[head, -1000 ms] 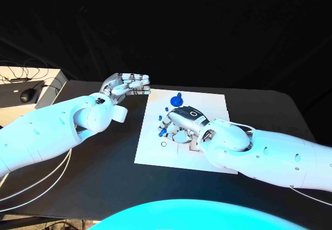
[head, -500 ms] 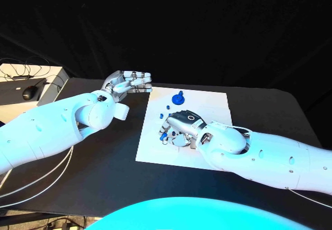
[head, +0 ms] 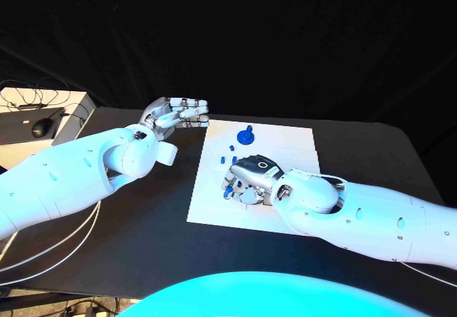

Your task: Assemble the parts on the task board

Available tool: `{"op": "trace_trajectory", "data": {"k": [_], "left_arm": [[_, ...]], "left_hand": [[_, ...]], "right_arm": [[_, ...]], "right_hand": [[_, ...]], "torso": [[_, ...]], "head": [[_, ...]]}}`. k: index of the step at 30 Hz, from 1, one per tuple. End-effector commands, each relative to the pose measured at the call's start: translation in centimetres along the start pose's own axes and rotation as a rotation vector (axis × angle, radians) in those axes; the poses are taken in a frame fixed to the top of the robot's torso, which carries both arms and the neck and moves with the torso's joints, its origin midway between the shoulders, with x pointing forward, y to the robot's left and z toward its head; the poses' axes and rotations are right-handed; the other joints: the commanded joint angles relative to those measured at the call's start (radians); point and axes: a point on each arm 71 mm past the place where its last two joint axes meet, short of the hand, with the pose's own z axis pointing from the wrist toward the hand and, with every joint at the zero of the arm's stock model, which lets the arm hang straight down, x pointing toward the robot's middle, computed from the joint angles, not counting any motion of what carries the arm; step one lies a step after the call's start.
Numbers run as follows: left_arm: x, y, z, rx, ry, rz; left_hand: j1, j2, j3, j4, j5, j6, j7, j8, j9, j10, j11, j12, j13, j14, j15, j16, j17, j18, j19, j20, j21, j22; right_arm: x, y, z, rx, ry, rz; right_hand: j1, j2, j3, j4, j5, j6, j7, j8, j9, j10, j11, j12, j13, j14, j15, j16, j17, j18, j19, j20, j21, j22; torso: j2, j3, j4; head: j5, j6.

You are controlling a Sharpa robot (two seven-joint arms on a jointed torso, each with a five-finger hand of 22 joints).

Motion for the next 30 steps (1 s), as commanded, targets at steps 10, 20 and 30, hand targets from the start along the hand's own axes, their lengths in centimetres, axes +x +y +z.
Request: {"op": "trace_trajectory", "data": {"k": [10, 20, 30], "left_arm": [[0.18, -0.1, -0.01, 0.008, 0.017, -0.005], [0.18, -0.07, 0.03, 0.007, 0.016, -0.004], [0.18, -0.06, 0.04, 0.007, 0.016, -0.004]], "left_hand": [[-0.002, 0.002, -0.002, 0.005, 0.0, -0.002, -0.002, -0.004, -0.001, -0.004, -0.003, -0.003, 0.0, -0.001, 0.003, 0.001, 0.001, -0.01, -0.001, 0.002, 0.003, -0.001], [-0.002, 0.001, -0.002, 0.006, 0.0, -0.001, -0.001, -0.004, -0.001, -0.005, -0.003, -0.004, 0.0, -0.002, 0.004, 0.0, 0.0, -0.01, -0.001, 0.003, 0.004, -0.005], [-0.002, 0.001, -0.002, 0.006, 0.0, -0.001, -0.001, -0.004, -0.001, -0.005, -0.003, -0.004, 0.0, -0.002, 0.004, 0.0, 0.0, -0.01, -0.001, 0.003, 0.004, -0.005]], "right_arm": [[0.57, -0.25, 0.13, 0.008, 0.034, -0.028], [1.07, -0.45, 0.33, 0.018, 0.027, -0.037], [1.23, -0.45, 0.32, 0.016, 0.041, -0.046]], "right_hand": [[0.016, 0.032, 0.001, -0.007, 0.002, 0.004, 0.001, 0.004, 0.002, 0.063, -0.035, 0.004, 0.004, -0.001, -0.007, 0.004, 0.0, 0.017, 0.037, -0.007, 0.003, 0.1], [0.016, 0.032, 0.001, -0.007, 0.002, 0.004, 0.001, 0.004, 0.002, 0.063, -0.035, 0.004, 0.004, -0.001, -0.007, 0.004, 0.0, 0.017, 0.037, -0.007, 0.003, 0.1], [0.013, 0.033, 0.001, -0.01, 0.002, 0.004, 0.001, 0.004, 0.002, 0.063, -0.035, 0.004, 0.004, -0.002, -0.007, 0.005, -0.001, 0.018, 0.036, -0.007, 0.003, 0.099]], "torso": [[0.0, -0.0009, 0.0011], [0.001, -0.0002, -0.0003], [0.001, -0.0001, 0.0005]], "head": [[-0.001, 0.0], [-0.005, 0.0], [-0.004, 0.0]]}}
